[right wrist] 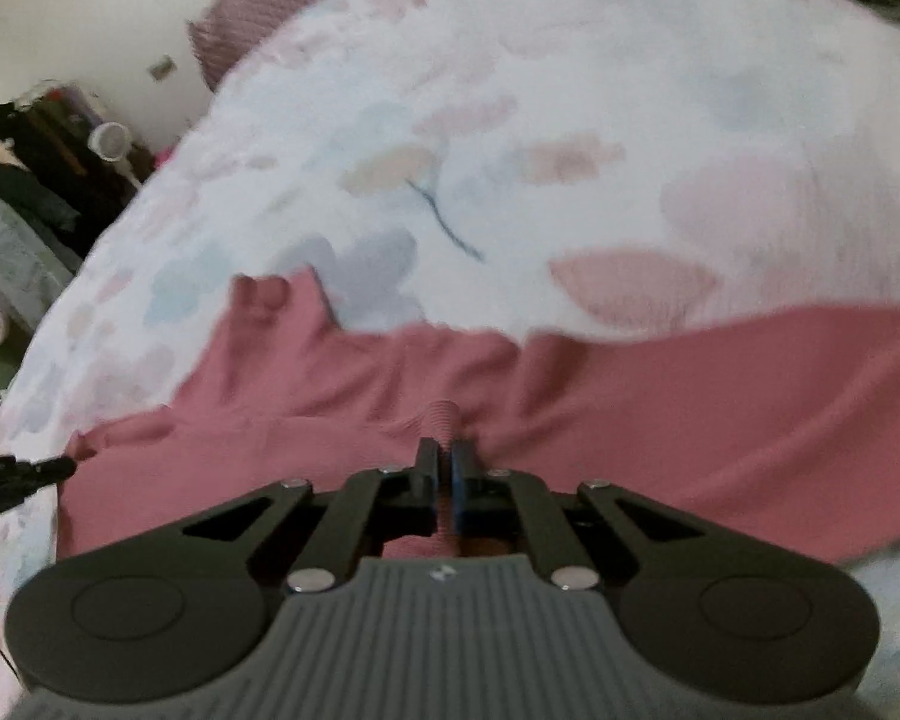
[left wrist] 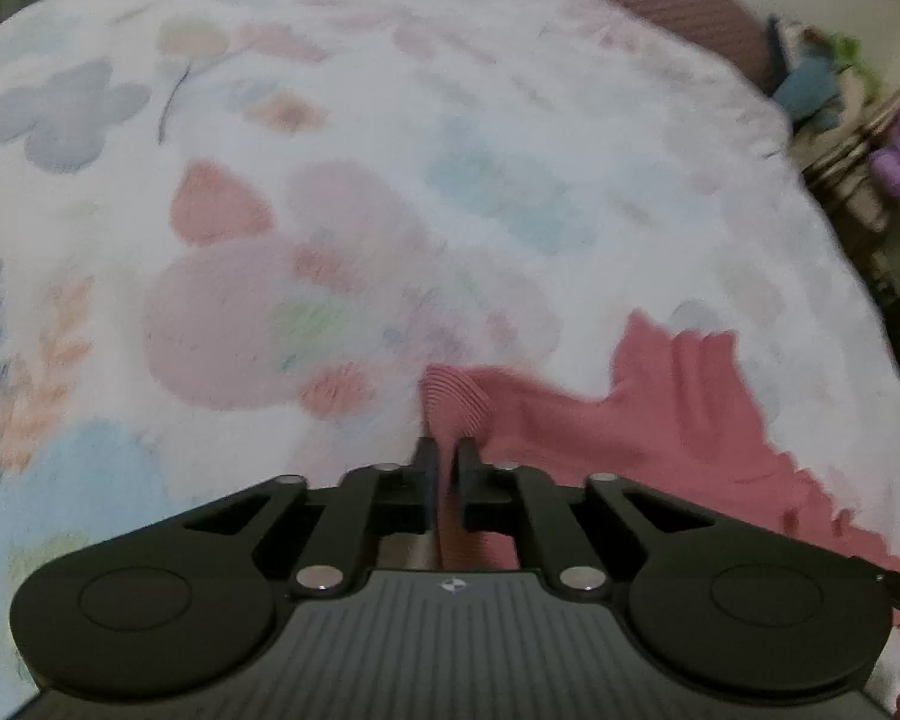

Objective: Fold small clothes
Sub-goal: 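Fold the held sleeve across the shirt body and open the left tool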

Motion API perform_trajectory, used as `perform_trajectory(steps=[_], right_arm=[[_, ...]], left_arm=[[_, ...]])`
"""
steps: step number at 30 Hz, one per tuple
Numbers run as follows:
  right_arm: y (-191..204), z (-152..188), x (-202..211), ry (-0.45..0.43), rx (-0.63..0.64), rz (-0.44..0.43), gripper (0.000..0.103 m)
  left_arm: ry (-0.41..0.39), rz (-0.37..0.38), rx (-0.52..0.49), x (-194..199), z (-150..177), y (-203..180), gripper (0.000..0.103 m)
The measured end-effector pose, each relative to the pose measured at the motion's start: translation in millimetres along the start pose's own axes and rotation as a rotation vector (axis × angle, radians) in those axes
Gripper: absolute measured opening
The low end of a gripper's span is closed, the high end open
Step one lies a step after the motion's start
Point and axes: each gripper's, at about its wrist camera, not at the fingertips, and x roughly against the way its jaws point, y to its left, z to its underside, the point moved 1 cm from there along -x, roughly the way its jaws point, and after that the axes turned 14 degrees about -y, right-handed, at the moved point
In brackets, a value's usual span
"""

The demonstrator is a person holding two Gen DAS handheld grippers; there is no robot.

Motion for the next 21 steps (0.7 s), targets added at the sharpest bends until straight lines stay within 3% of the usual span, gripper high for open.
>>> perform_trajectory(steps=[1,4,10,13,15,16,17,19,21], right_arm=[[-1.6,2.3,1.6,-0.006,-0.016,0.006,0.009],[1.4,2.2,20.7,-0.047,-0.012,-0.015,0.034],[2.6,28.7,60.1,-0.027,-0.023,-0.045,0.034],[16.2,49.3,66.0,-0.007,0.081,-0.044,0.033],[25.3,59.4,61.4,0.0,0.174,0.003,0.028],[27.0,62.6,57.5,0.004,0.205,0.027,0.013],[26.4,64.3,53.1,0.013,0.212,0.043,0.0],[23.5,61.9,53.0,0.008,0.207,0.043,0.0],[24.6,55.3,63.7,-0.016,0.245,0.047,0.0]], left_arm=[[-0.01,0.003,-0.003,4.1,1.2,0.6,0.013],[-0.037,0.034,0.009,25.0,2.2,3.6,0.027],[0.04,0.097,-0.05,61.6,25.4,1.4,0.027],[0.071,0.098,-0.095,70.8,44.7,-4.5,0.027],[0.1,0.075,-0.119,69.1,54.5,-7.1,0.027],[0.119,0.05,-0.135,65.9,58.7,-8.7,0.026],[0.129,0.036,-0.152,63.4,61.7,-9.3,0.015],[0.136,0.033,-0.157,61.6,62.3,-9.3,0.006],[0.137,0.028,-0.156,61.9,57.6,-8.7,0.005]])
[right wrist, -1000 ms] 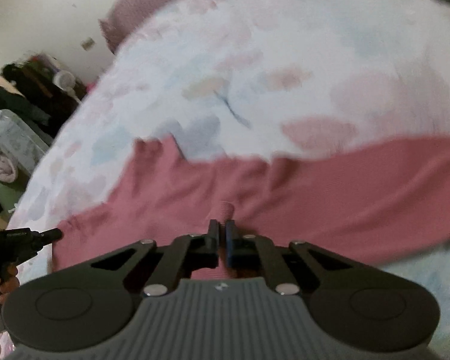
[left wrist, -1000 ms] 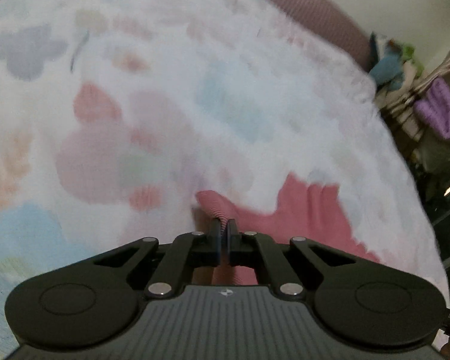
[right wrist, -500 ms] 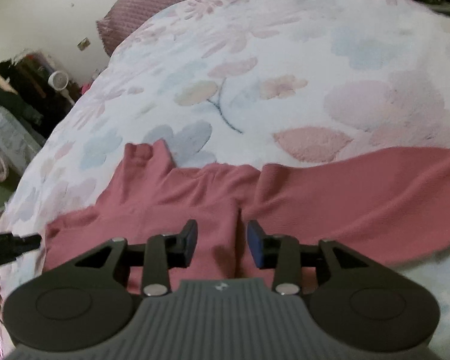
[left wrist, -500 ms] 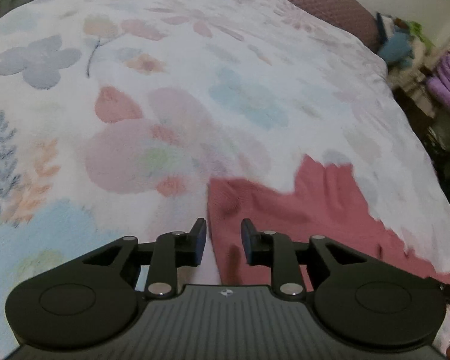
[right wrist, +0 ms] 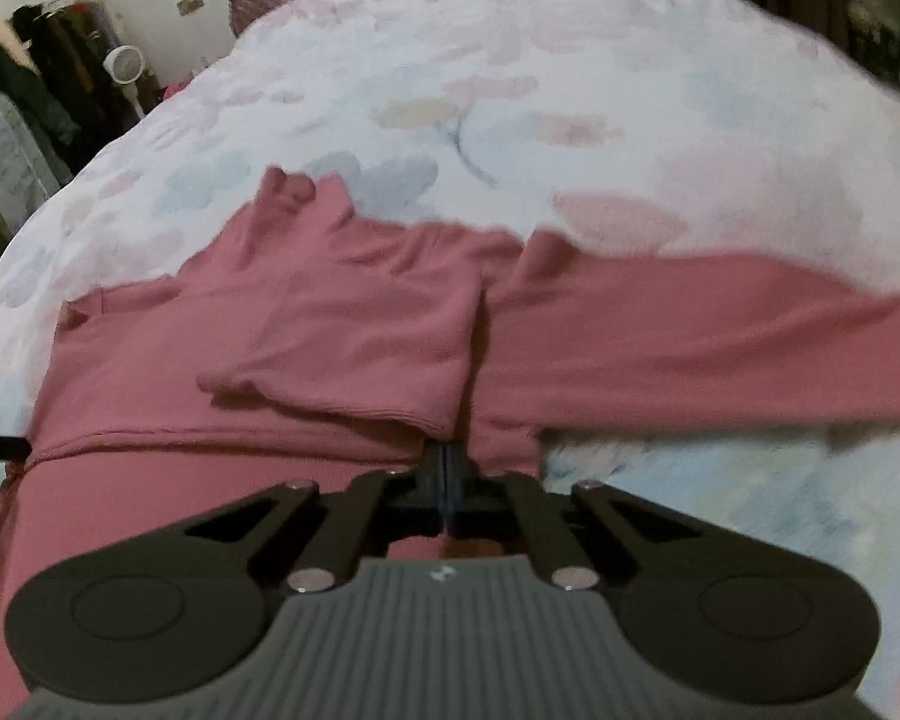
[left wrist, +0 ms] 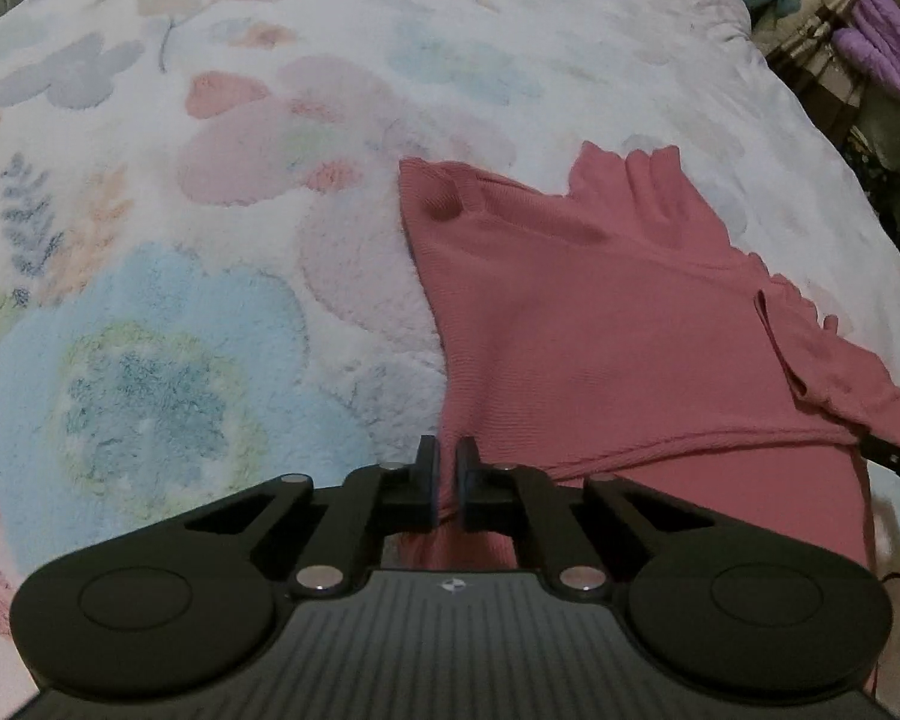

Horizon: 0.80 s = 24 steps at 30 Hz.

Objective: Fold small clothes
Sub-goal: 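Fold the held sleeve across the shirt body and open the left tool, then grasp the other sleeve cuff with the right tool and lift it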

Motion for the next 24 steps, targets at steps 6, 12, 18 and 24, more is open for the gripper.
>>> perform_trajectory(steps=[6,12,18,24], right_arm=[[-22.7,7.5,-3.5,0.081,0.0,0.036,0.0],[-60.3,-5.6,33.5,-0.015,-0.145,0.007,0.011],[-162.1,-35.9,79.4,-0.139,-0.226,0.145,0.037],[-267.2,-62.7,74.9,-0.147,-0.172,0.304,0.038]], left_arm=[[0.028,-0.024,-0.028,-6.4,0.3,-1.2,0.005],[-0.033,-0.027,-0.057,17.3,-11.7,-10.1,0.023],[-0.115,-0.05,-0.079,24.3,-37.6,-22.2,0.033],[-0.094,-0.068,-0.088,-1.6,-43.8,-45.3,0.033]])
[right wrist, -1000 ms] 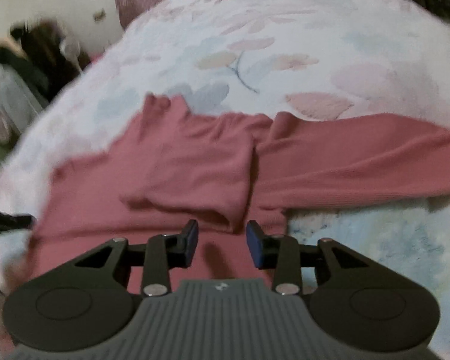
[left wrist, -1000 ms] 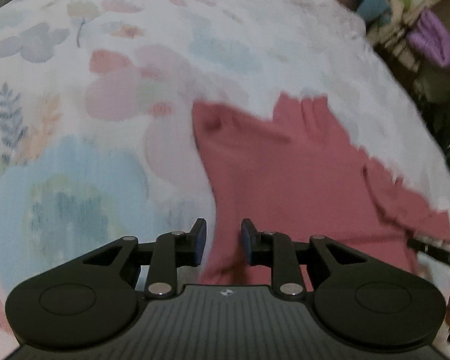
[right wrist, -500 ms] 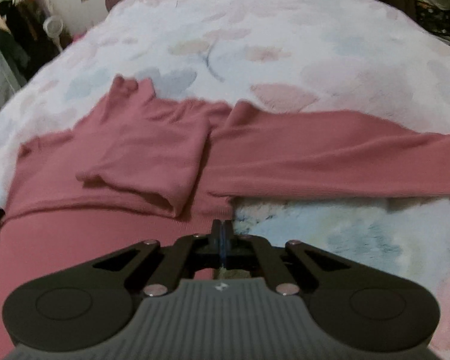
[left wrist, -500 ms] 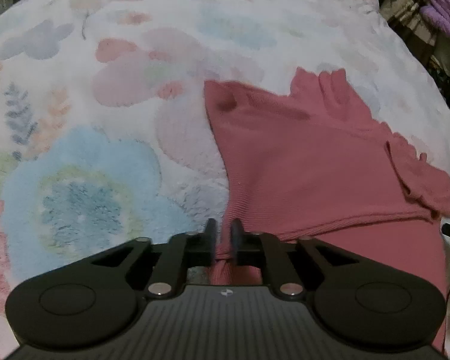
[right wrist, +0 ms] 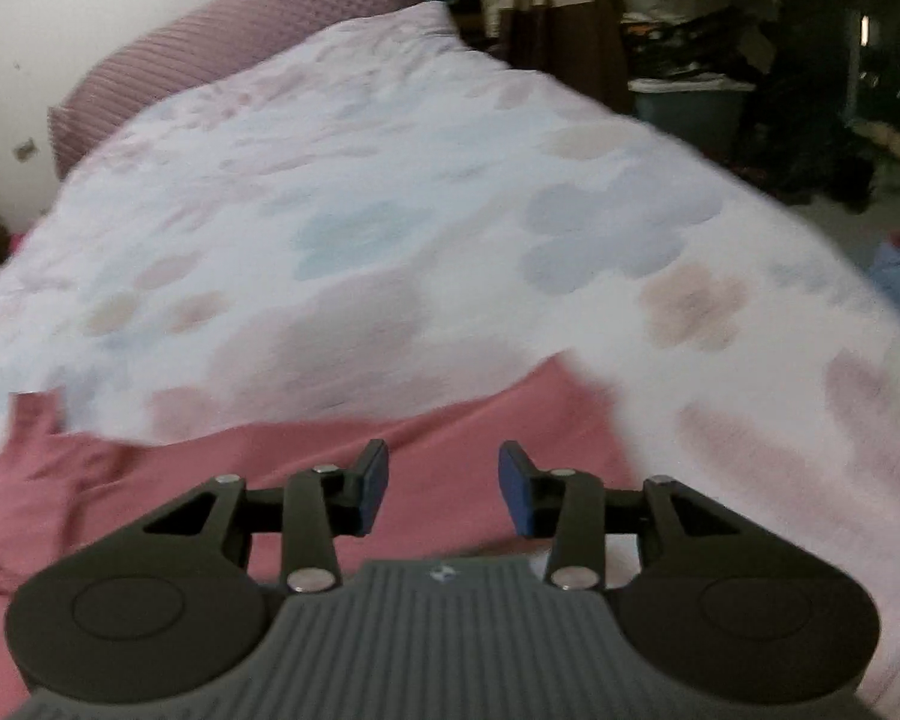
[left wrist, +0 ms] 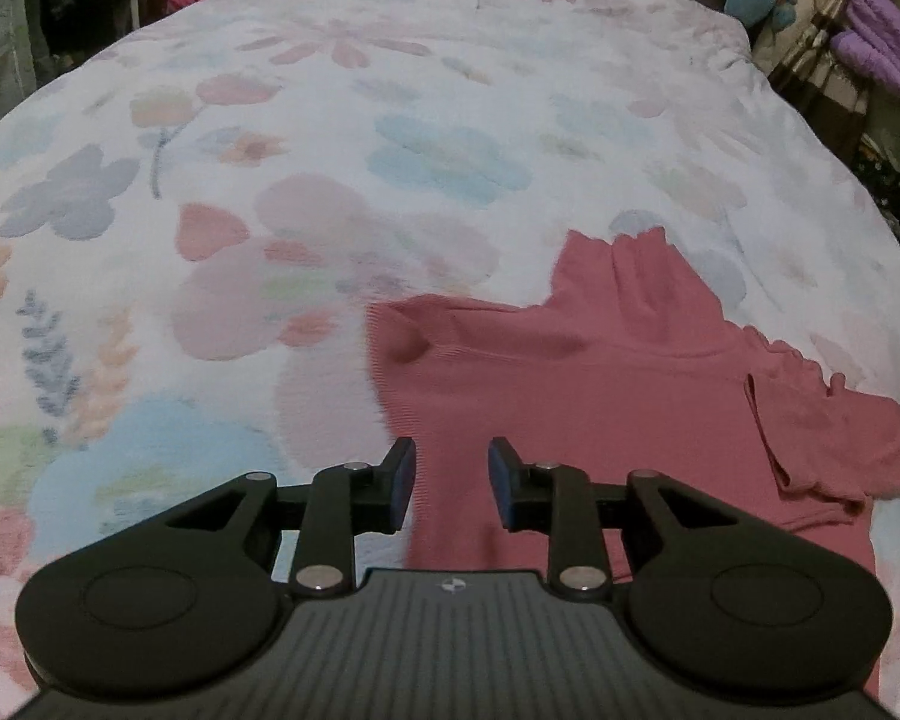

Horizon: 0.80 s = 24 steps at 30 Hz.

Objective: Fold small clothes
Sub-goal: 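Grasp the other sleeve cuff with the right tool and lift it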

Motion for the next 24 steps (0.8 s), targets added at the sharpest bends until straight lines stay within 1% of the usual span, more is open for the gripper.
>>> perform_trajectory(steps=[3,5,7,8,9,11,12,15,16,19,22,24], right_arm=[[-36.1,-5.0,-31.1,0.037,-0.015,0.036,0.038],[-52.0,-3.0,-49.7,0.054,-0.047,0.049,0.038],[-69.0,0.5,-59.6,0.072,-0.064,0.053,0.038],[-72.8,2.8,-65.1,0.08,-0.069,0.054,0.035],[-73.6,6.7,-70.9,0.094,-0.085,0.043,0.029],[-76.3,13.6,-76.3,0.121,-0.119,0.015,0.002],[-76.9,13.7,-78.0,0.119,-0.123,0.01,0.0],[-72.0,6.0,-63.9,0.074,-0.114,0.006,0.0],[-68.1,0.1,-55.3,0.062,-0.118,-0.014,0.0],[-46.2,-24.2,-24.3,0.038,-0.117,-0.089,0.0],[-11.4,-59.0,10.8,0.0,-0.127,-0.177,0.0],[18.9,-83.0,36.3,-0.038,-0.132,-0.245,0.0]], left_arm=[[0.035,-0.002,-0.043,-14.1,3.7,-16.8,0.033],[0.048,-0.001,-0.072,-20.7,5.5,-27.4,0.033],[0.057,0.0,-0.091,-25.4,6.3,-34.4,0.033],[0.061,0.0,-0.097,-27.7,6.5,-37.6,0.033],[0.065,0.002,-0.101,-29.4,6.7,-39.7,0.033],[0.073,0.0,-0.107,-32.9,7.0,-42.9,0.033],[0.074,0.001,-0.106,-33.6,7.0,-43.5,0.033],[0.069,0.008,-0.102,-32.1,6.7,-42.3,0.033],[0.065,0.011,-0.099,-30.6,6.3,-41.3,0.033],[0.053,0.027,-0.075,-23.9,4.5,-34.0,0.033],[0.039,0.045,-0.021,-15.2,2.0,-21.8,0.033],[0.025,0.055,0.011,-8.1,0.0,-12.9,0.033]])
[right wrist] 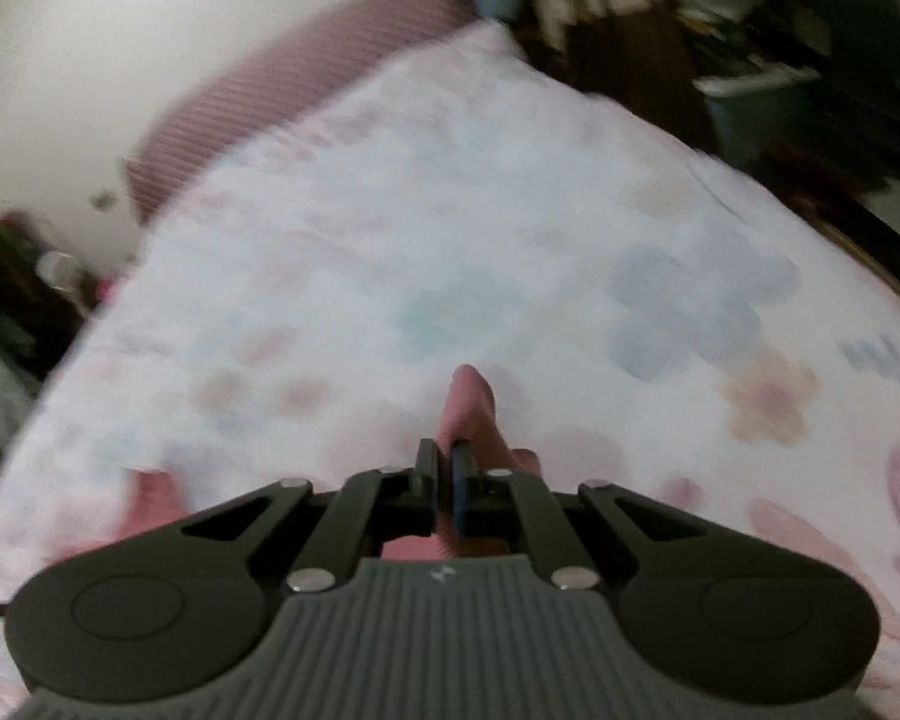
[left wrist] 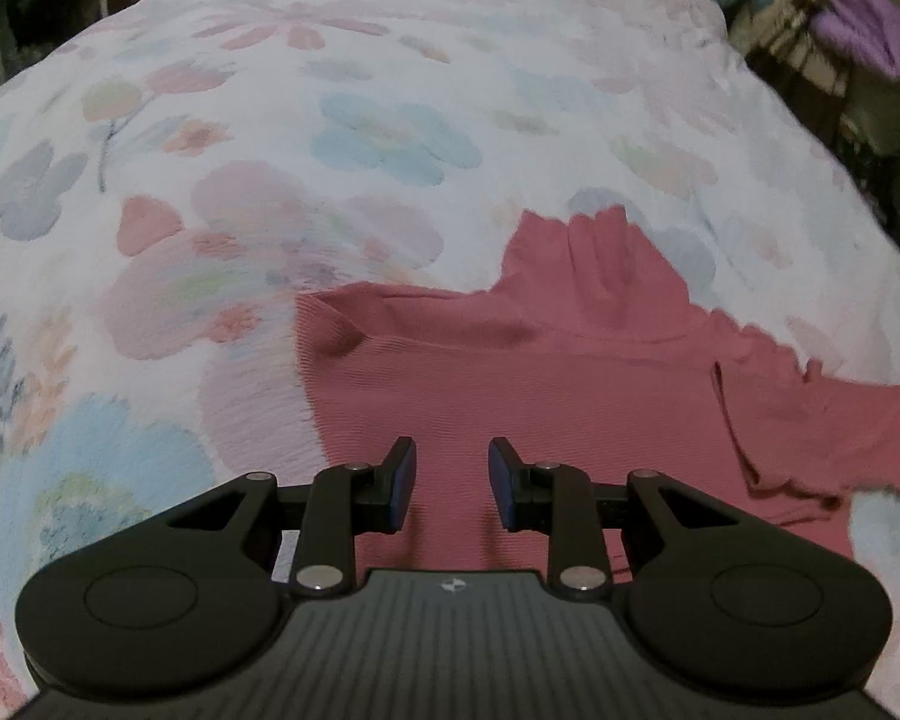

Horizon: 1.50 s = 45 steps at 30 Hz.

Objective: Fold small clothes
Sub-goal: 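Grasp the other sleeve cuff with the right tool and lift it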

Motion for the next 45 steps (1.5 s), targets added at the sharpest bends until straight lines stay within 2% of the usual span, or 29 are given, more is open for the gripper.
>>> perform_trajectory(steps=[7,10,13,18,23,29,33,34,36,37,38,41,45], right_arm=[[152.9,-51.5,27.3,-0.069,0.011,-0.208,0.0],[220.3,-58.9,28.1,-0.077,0.014,-0.275,0.0],[286.2,-51.5,15.2,-0.053,0.026,-0.322,0.0],[372.5,0.9,-25.5,0.035,-0.012,-0.363,0.0],[429.1,101.4,-83.3,0.198,-0.019,-0.367,0.0],[459.5,225.9,-145.6,0.359,-0.004,-0.326,0.0],[467.9,276.3,-174.4,0.455,-0.014,-0.321,0.001],[469.9,283.5,-178.0,0.476,-0.021,-0.324,0.006],[466.8,292.6,-179.4,0.508,-0.054,-0.342,0.012],[464.5,291.3,-179.5,0.518,-0.077,-0.356,0.027],[462.6,288.1,-178.2,0.51,-0.085,-0.371,0.033],[450.8,262.2,-167.1,0.453,-0.044,-0.402,0.035],[406.5,229.0,-155.0,0.387,-0.012,-0.354,0.035]], left_arm=[[-0.034,0.016,0.007,27.4,-5.9,20.2,0.033],[-0.049,0.027,0.026,35.6,-9.9,31.2,0.034],[-0.064,0.027,0.041,40.7,-16.6,43.0,0.035],[-0.093,0.018,0.081,47.5,-28.9,63.9,0.035],[-0.101,0.02,0.103,48.3,-34.9,81.8,0.035],[-0.098,0.027,0.12,44.4,-33.4,97.9,0.035],[-0.086,0.048,0.135,39.2,-28.0,106.6,0.035],[-0.083,0.052,0.14,37.1,-26.7,108.1,0.035],[-0.081,0.062,0.162,33.2,-24.2,110.8,0.035],[-0.081,0.07,0.177,30.9,-22.9,112.2,0.038],[-0.078,0.073,0.194,27.9,-21.2,113.3,0.038],[-0.062,0.084,0.197,19.0,-18.5,106.8,0.038],[-0.038,0.099,0.148,6.7,-13.4,87.9,0.038]])
